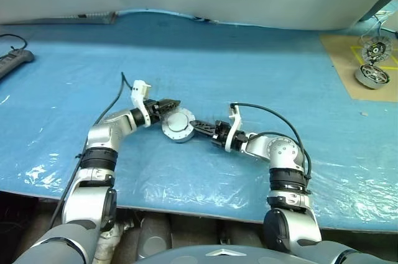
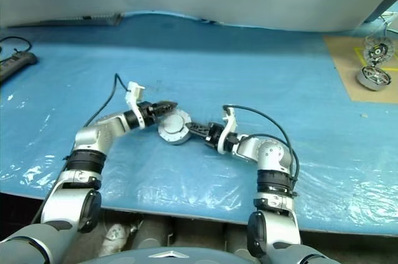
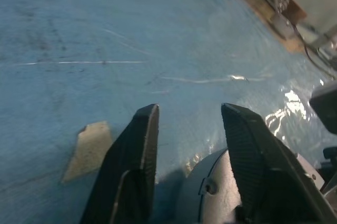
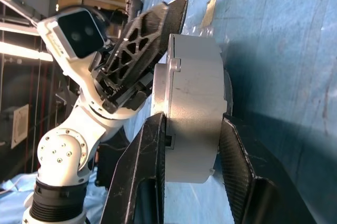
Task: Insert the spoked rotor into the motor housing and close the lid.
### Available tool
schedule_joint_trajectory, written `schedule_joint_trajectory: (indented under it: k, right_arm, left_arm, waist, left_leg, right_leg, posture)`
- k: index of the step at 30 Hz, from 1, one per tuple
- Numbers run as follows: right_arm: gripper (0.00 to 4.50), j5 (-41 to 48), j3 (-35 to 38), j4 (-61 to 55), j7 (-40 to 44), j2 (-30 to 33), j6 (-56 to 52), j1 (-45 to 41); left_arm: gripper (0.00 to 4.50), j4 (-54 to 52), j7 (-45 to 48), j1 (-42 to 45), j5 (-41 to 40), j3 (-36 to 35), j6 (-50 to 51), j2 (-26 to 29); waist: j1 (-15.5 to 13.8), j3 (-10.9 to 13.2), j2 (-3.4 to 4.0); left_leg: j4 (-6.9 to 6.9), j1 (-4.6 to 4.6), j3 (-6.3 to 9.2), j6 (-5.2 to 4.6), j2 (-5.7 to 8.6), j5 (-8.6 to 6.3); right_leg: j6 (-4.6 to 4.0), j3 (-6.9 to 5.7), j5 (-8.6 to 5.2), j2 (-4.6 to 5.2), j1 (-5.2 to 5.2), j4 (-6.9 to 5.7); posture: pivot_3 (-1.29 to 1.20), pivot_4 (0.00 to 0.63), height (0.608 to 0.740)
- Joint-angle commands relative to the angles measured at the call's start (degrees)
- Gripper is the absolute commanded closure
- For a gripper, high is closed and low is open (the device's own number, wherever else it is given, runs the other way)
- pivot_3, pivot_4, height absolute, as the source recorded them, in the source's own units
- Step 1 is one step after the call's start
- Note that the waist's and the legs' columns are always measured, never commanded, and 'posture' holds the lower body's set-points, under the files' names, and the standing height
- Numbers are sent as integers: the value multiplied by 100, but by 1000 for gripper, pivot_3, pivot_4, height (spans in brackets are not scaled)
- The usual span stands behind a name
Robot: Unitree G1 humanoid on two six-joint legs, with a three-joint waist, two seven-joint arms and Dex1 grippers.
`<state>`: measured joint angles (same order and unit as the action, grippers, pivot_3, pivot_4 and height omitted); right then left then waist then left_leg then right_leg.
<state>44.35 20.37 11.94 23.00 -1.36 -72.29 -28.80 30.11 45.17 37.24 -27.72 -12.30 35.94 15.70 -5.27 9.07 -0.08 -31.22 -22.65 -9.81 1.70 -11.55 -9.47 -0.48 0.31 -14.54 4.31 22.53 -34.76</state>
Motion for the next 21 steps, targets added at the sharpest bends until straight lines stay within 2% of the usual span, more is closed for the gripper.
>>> schedule_joint_trajectory:
  k: [1, 4, 5, 12, 21]
  right_arm:
    - [3411, 212, 386, 127, -249, -26, 275, -224]
    - [3411, 354, 663, 362, -421, -94, 543, -421]
    - [3411, 383, 714, 406, -465, -114, 606, -465]
    - [3412, 599, 1033, 753, -765, -334, 1207, -853]
    - [3425, 1009, 1188, 734, -983, -383, 1354, -1225]
  left_arm:
    - [1209, -124, -560, 69, -737, -798, 496, -126]
    - [126, -357, -1102, -53, -1385, -1433, 917, -387]
    - [0, -423, -1244, -88, -1555, -1581, 1037, -454]
    - [0, -738, -2337, -375, -2621, -2359, 1668, -986]
    - [0, -666, -2820, -382, -3210, -2454, 1911, -1224]
  waist:
    - [-14, 0, 0]
    - [-33, 0, -1]
    - [-34, 1, -2]
    - [-28, 9, -14]
    - [-27, 15, -21]
  left_leg:
    - [-2, -7, 1, 0, 1, 0]
    - [-11, -36, 7, 0, 4, 1]
    - [-14, -46, 12, -1, 4, 1]
    - [-16, -61, 15, -1, 1, 1]
    - [-18, -67, 17, 0, 2, 1]
  right_leg:
    - [0, -1, 0, 1, 5, 0]
    - [1, -10, 1, 3, 19, -1]
    - [1, -17, 2, 4, 23, 0]
    - [3, -23, 2, 2, 35, 0]
    - [5, -24, 3, -1, 40, 1]
  posture:
    - [0, 150, 740]
    - [0, 150, 740]
    - [0, 150, 740]
    - [0, 150, 740]
    - [0, 150, 740]
